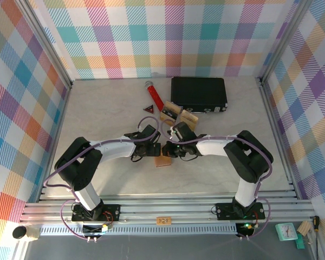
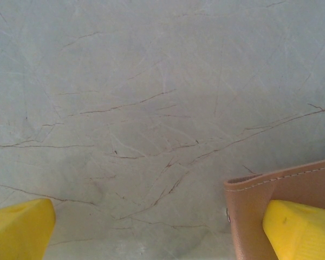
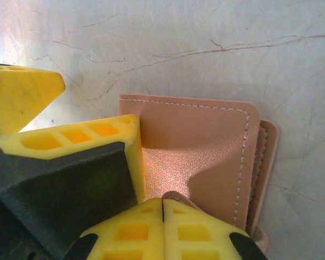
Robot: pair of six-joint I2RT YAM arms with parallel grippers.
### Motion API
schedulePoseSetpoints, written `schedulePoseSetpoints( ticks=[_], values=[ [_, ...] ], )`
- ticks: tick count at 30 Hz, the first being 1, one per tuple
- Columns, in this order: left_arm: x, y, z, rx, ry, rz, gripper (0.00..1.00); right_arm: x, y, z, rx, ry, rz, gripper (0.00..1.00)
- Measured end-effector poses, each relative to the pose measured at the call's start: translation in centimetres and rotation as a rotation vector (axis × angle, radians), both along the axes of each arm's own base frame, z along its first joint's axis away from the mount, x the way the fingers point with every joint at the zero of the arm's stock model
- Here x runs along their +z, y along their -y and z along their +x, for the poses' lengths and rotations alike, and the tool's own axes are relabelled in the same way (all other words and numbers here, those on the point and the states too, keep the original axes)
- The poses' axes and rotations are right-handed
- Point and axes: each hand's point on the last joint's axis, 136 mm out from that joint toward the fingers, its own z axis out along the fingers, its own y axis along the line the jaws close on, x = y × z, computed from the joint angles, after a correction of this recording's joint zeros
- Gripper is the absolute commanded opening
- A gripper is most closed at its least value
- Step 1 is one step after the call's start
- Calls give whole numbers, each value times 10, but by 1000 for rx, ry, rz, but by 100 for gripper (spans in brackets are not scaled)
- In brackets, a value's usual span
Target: Put the credit cards into the card holder
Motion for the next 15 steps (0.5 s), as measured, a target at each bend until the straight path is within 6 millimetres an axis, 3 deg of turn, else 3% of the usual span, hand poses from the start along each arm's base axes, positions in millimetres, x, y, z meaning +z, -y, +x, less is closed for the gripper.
schedulePoseSetpoints(
  ticks=[7,10,15],
  values=[
    [0,0,0,0,0,0,100,1,-1,1,-18,9,28,2],
    [0,0,0,0,1,1,100,3,0,1,-21,6,17,16],
    [3,-3,4,10,-6,0,100,14,9,-2,-42,3,-34,50]
  ],
)
